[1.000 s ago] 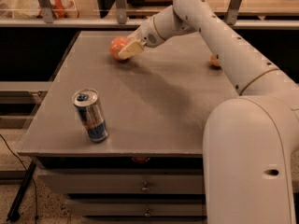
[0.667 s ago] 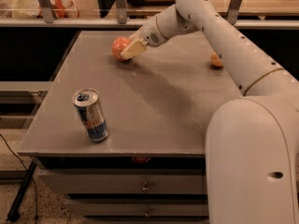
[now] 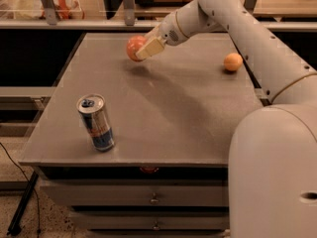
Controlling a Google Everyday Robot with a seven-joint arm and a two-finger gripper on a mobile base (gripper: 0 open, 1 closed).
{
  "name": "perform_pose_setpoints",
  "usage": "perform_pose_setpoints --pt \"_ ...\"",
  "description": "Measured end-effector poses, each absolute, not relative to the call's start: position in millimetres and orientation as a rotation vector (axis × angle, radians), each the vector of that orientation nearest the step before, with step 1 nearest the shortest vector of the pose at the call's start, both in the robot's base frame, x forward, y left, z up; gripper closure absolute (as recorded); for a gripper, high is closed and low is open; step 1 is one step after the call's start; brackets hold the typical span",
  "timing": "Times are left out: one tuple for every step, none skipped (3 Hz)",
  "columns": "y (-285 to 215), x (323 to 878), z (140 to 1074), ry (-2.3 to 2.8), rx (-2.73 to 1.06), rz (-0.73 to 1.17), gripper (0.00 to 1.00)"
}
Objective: Move apple near redbull can
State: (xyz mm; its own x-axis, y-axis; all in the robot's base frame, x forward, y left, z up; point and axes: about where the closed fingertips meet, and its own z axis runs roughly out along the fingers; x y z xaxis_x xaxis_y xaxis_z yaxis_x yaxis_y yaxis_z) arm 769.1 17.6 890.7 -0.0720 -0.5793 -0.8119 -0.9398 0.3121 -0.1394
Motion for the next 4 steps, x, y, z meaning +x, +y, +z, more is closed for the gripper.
perform_pose_setpoints --pt "6.9 748.9 905.9 1.717 -1.399 0.589 1.00" --pt "-1.8 713.4 918.9 1.667 -1.465 0.655 1.00" --pt "-4.9 669.6 926.3 1.582 -1.567 0.765 1.00" --pt "-2.7 665.5 923.2 1.580 -1.587 0.781 1.00"
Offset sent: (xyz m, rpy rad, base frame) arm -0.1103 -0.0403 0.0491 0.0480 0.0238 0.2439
